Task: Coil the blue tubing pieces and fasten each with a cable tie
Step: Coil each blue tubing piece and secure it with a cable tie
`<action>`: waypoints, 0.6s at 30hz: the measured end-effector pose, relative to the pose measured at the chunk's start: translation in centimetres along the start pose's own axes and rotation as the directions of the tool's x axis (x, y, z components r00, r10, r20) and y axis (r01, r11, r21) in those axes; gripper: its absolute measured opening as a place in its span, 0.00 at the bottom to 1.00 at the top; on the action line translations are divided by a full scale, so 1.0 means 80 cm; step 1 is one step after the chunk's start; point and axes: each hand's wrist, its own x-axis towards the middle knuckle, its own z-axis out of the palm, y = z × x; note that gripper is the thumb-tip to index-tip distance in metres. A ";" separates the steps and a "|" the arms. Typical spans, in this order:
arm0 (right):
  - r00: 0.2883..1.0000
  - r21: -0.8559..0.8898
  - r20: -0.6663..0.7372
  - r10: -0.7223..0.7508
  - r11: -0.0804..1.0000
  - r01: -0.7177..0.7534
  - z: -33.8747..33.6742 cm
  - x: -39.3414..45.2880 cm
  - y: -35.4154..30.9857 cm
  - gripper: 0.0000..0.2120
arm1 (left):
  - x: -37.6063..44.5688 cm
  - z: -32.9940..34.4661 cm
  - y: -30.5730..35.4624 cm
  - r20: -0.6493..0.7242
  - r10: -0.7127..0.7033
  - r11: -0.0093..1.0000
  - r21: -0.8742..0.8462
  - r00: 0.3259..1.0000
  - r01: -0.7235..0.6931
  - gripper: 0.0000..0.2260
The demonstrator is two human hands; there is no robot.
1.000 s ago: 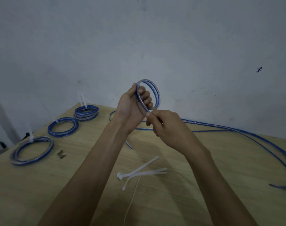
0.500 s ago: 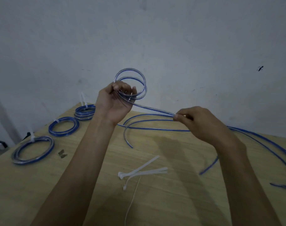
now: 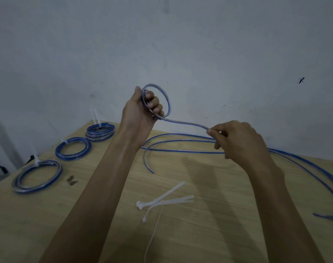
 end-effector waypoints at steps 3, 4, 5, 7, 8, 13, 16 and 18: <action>0.998 0.010 0.054 -0.019 1.000 0.019 0.004 0.000 -0.007 0.14 | 0.000 0.007 -0.004 -0.022 0.033 0.999 0.009 0.999 -0.033 0.24; 0.997 0.018 0.069 -0.028 0.999 0.027 0.006 -0.001 -0.009 0.14 | -0.001 0.009 -0.005 -0.023 0.041 0.999 0.012 0.999 -0.041 0.24; 0.996 0.036 0.076 -0.040 0.999 0.038 0.008 -0.001 -0.012 0.14 | -0.001 0.011 -0.006 -0.023 0.050 0.999 0.017 0.998 -0.050 0.24; 0.994 0.062 0.082 -0.071 0.996 0.066 0.011 -0.001 -0.017 0.15 | -0.003 0.014 -0.008 -0.019 0.064 0.998 0.017 0.998 -0.064 0.24; 0.992 0.063 0.091 -0.084 0.995 0.079 0.011 -0.002 -0.021 0.15 | -0.003 0.015 -0.010 -0.017 0.067 0.998 0.014 0.998 -0.067 0.24; 0.989 0.134 0.076 -0.126 0.984 0.115 0.021 -0.005 -0.029 0.13 | -0.004 0.013 -0.011 0.013 0.051 0.996 -0.076 0.999 -0.050 0.23; 0.996 0.283 0.011 -0.083 0.956 0.076 0.025 -0.002 -0.029 0.16 | -0.006 0.012 -0.008 0.062 -0.011 0.978 -0.209 0.998 0.024 0.21; 1.000 0.479 -0.008 -0.005 0.878 0.008 0.029 0.000 -0.030 0.20 | -0.008 0.012 -0.008 0.133 -0.080 0.966 -0.233 0.988 0.110 0.20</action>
